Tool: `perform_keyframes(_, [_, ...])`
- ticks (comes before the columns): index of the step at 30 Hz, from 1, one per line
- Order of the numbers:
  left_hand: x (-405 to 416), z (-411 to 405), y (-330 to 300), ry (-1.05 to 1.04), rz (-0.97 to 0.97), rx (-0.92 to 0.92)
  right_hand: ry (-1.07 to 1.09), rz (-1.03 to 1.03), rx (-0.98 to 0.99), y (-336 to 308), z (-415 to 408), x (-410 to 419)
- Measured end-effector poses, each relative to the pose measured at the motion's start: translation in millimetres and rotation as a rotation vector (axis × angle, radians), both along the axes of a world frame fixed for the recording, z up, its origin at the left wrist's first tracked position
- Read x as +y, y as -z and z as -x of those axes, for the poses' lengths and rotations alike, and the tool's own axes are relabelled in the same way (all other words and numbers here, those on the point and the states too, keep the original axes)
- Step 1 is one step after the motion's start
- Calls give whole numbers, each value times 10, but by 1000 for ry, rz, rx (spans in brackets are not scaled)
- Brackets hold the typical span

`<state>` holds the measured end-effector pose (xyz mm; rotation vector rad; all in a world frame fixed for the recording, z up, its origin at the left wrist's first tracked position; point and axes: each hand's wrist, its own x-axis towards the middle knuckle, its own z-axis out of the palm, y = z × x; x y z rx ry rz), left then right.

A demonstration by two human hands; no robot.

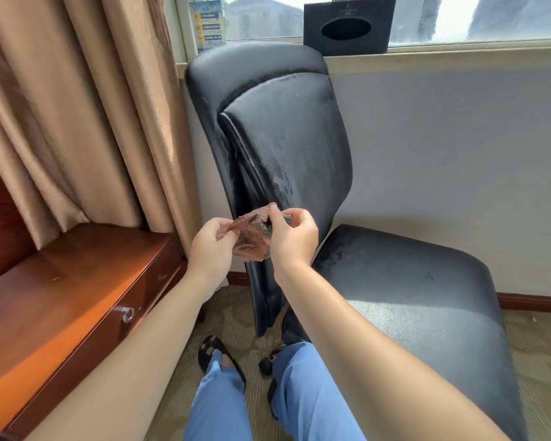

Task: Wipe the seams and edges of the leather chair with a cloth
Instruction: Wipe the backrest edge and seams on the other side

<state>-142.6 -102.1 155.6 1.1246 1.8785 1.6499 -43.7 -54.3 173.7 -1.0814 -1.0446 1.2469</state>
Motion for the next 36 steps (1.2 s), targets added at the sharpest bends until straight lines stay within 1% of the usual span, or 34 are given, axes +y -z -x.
perform_keyframes(3, [6, -15, -133, 24, -50, -49, 21, -113, 21, -101, 35, -14])
perform_keyframes(5, [18, -26, -268, 28, -111, -66, 9, -223, 58, -190, 72, -32])
perform_keyframes(9, [109, 55, -570, 11, -207, -17, -151, -432, 159, -332, 150, -2])
perform_keyframes(11, [153, 111, -725, 7, -239, 11, -175, -540, 137, -381, 192, 35])
perform_keyframes(13, [174, 159, -873, -13, -276, 38, -154, -620, 40, -442, 223, 80])
perform_keyframes(16, [180, 246, -989, -52, -273, 100, -47, -643, -158, -547, 234, 155])
perform_keyframes(18, [166, 290, -1008, -51, -240, 142, 34, -605, -266, -570, 243, 233])
perform_keyframes(21, [143, 330, -1015, -27, -210, 148, 93, -576, -424, -567, 274, 337])
perform_keyframes(23, [128, 340, -1031, -4, -194, 139, 60, -592, -449, -579, 275, 367])
perform_keyframes(26, [123, 355, -1039, -8, -186, 156, -89, -595, -467, -591, 251, 379])
perform_keyframes(29, [136, 361, -1015, -54, -188, 206, -132, -619, -630, -591, 212, 393])
perform_keyframes(31, [151, 360, -1014, -100, -230, 252, -88, -652, -628, -611, 191, 381])
perform_keyframes(33, [168, 356, -1067, -151, -314, 309, -15, -682, -528, -679, 197, 369])
perform_keyframes(36, [255, 384, -1219, -221, -439, 366, 35, -702, -403, -899, 255, 432])
